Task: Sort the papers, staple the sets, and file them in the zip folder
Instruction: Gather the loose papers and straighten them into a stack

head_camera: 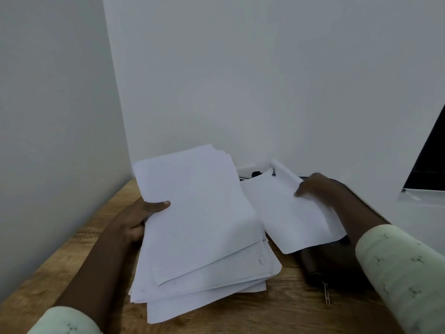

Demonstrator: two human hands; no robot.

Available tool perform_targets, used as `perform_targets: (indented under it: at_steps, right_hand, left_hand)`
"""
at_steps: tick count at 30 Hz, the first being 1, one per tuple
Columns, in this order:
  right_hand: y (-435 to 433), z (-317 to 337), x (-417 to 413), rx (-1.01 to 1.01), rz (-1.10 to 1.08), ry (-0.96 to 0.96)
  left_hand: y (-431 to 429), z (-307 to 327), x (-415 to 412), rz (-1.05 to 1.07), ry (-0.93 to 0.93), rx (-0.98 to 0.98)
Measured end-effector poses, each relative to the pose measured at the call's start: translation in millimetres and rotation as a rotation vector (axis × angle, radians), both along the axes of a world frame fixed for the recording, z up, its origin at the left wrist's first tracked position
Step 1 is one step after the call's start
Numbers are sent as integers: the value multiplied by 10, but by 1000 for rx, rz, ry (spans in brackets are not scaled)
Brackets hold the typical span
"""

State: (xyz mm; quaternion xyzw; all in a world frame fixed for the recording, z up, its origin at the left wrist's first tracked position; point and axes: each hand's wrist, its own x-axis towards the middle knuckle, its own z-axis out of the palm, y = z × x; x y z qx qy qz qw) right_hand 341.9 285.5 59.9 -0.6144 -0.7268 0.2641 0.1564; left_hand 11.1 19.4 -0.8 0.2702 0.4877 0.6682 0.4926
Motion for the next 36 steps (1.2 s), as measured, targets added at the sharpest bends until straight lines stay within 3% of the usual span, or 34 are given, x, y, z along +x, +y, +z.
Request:
perform_targets:
  at_steps: [2,6,8,12,16,20,22,24,26,29,33,36]
  right_hand:
    - [-88,158,21,-25,19,211]
    - [-563,483,-73,-303,379,688]
    - [-864,526,-216,-406,533,790]
    - [-1073,344,-416,-584,470,939]
    - [-1313,302,-550,-803,507,1079]
    - [-1312,178,-476,-855,539,1312]
    - [-1273,141,-473,-770,562,1226]
    - [-1253,131,-537,-491,462,1022]
    - [-1181,111,-582,-354,426,961]
    - [-1157,200,-595,-141,442,1030]
    - [-1240,542,-564,99,554,1201]
    - [-1196,630,-585,201,524,1241]
  left_hand:
    - [23,42,48,-40,-23,42]
    - [158,135,271,-71,-152,131]
    - [222,179,400,-26,-174,174]
    - [261,205,481,125,-134,271]
    - [239,109,416,99,-201,307]
    - [242,85,415,56,-190,283]
    - [265,119,393,88,-95,273]
    - [288,171,369,137,-29,265]
    - [271,265,391,122,12,270]
    - [204,553,456,96,192,386]
    - [125,1220,429,236,484,614]
    - [97,1381,446,253,572,629]
